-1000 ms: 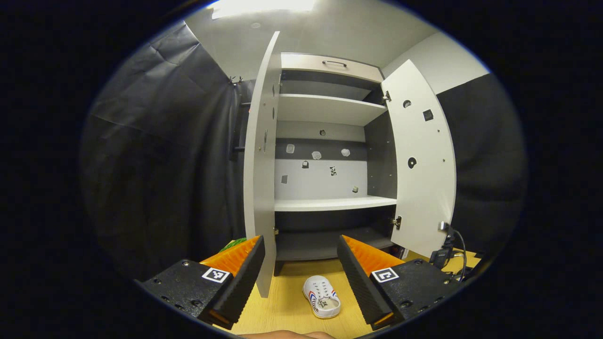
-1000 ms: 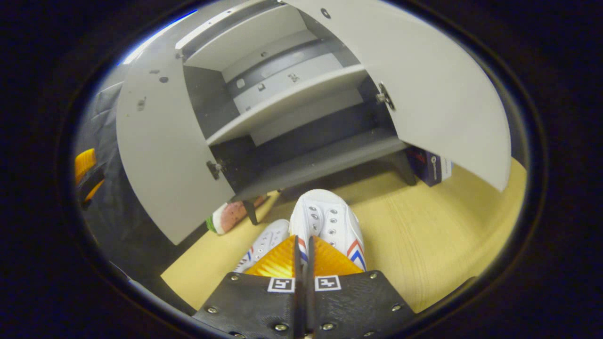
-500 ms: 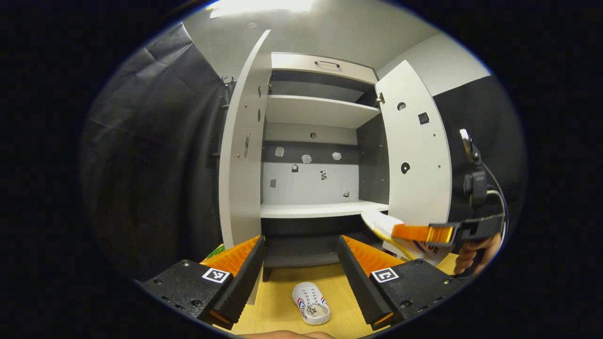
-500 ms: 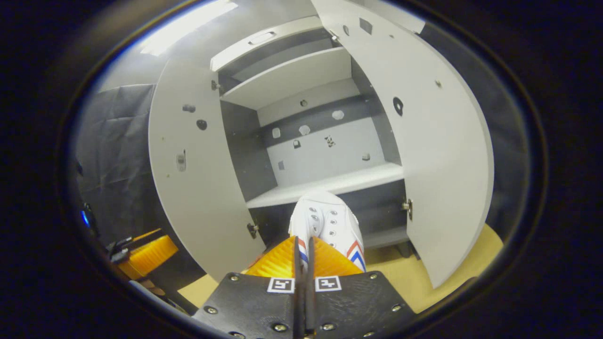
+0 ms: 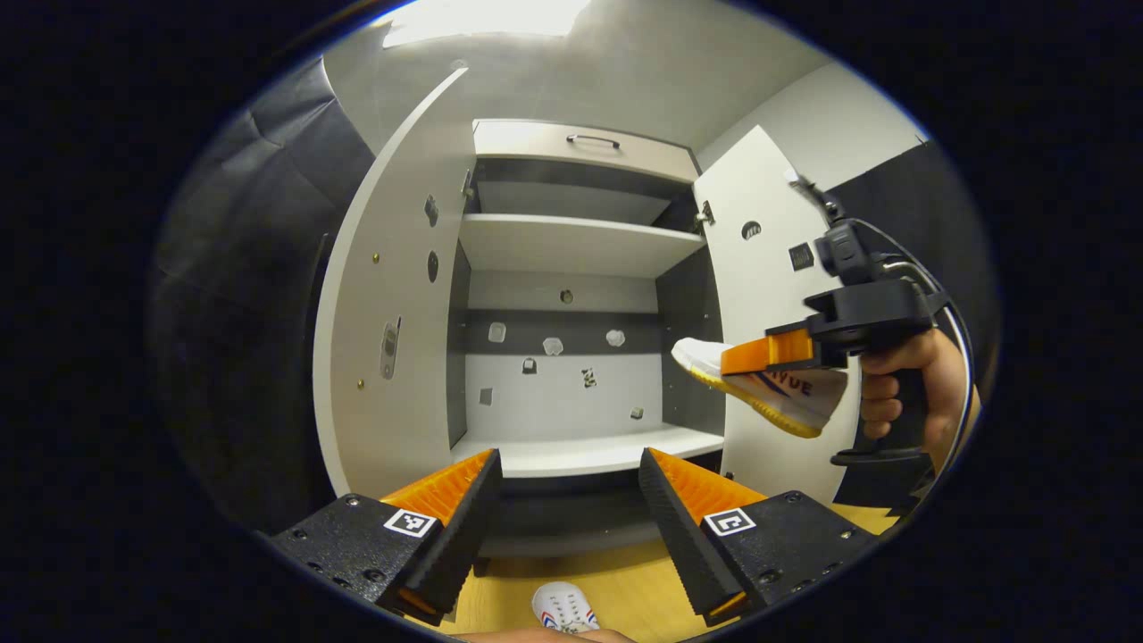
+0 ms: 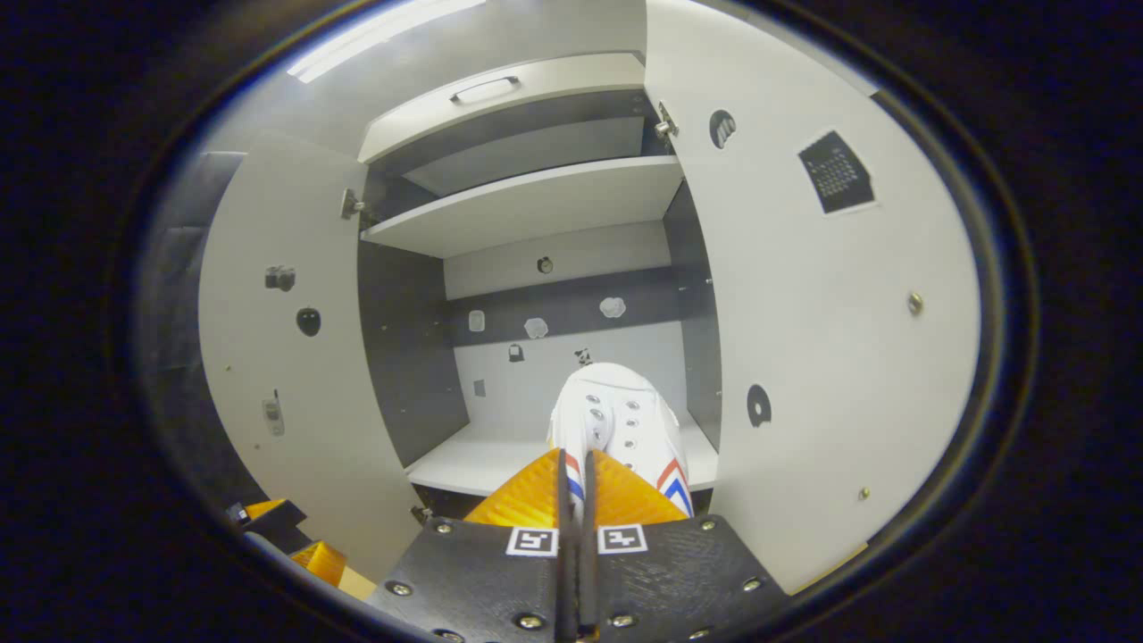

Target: Grab one shoe with the right hand and put it into the shoe cabinet, grab the other shoe with the left hand and put it into the shoe cabinet; then close the right door with the right hand and the left door with the left hand.

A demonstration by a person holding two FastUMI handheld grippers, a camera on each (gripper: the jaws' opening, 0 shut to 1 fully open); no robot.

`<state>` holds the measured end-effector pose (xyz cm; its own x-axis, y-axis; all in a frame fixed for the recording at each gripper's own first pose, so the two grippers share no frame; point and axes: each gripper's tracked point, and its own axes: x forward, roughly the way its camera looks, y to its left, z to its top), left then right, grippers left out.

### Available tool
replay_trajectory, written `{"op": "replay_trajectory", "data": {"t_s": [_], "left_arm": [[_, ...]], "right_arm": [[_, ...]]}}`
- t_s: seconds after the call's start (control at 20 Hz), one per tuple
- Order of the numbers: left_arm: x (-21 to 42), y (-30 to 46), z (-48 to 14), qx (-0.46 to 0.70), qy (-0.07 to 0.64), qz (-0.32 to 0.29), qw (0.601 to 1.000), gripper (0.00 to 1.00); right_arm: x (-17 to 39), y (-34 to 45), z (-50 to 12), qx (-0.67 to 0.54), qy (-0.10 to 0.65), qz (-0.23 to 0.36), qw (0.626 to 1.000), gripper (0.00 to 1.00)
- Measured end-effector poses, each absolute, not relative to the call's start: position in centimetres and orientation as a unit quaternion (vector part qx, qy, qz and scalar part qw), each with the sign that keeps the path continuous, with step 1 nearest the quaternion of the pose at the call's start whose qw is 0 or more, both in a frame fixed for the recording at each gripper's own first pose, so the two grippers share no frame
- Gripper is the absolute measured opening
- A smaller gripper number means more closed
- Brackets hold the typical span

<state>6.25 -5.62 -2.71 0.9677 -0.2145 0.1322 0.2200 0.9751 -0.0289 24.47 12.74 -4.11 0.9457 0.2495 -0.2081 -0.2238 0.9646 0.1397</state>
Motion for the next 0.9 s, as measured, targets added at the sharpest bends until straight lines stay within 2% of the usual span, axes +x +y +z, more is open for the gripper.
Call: {"op": "replay_trajectory", "data": {"t_s": [0.2, 0.25, 0.3, 0.55, 0.9], "left_arm": [[8.0, -5.7, -3.9, -0.023, -0.048, -0.11, 0.992, 0.94], [8.5, -5.8, -4.5, -0.026, -0.041, -0.111, 0.993, 0.93], [9.0, -6.0, -5.4, -0.026, -0.029, -0.116, 0.993, 0.93], [10.2, -7.8, -8.0, -0.021, 0.009, -0.156, 0.987, 0.94], [12.2, -6.2, -7.3, -0.014, -0.016, -0.134, 0.991, 0.94]], "right_arm": [[31.3, 13.4, -4.6, 0.008, 0.131, 0.103, 0.986, 0.0], [32.7, 14.0, -5.0, -0.004, 0.135, 0.102, 0.986, 0.07], [34.1, 14.4, -5.6, -0.016, 0.14, 0.102, 0.985, 0.02], [39.9, 16.3, -10.0, -0.01, 0.17, 0.087, 0.982, 0.02], [47.8, 16.6, -17.4, -0.024, 0.211, 0.082, 0.974, 0.02]]}}
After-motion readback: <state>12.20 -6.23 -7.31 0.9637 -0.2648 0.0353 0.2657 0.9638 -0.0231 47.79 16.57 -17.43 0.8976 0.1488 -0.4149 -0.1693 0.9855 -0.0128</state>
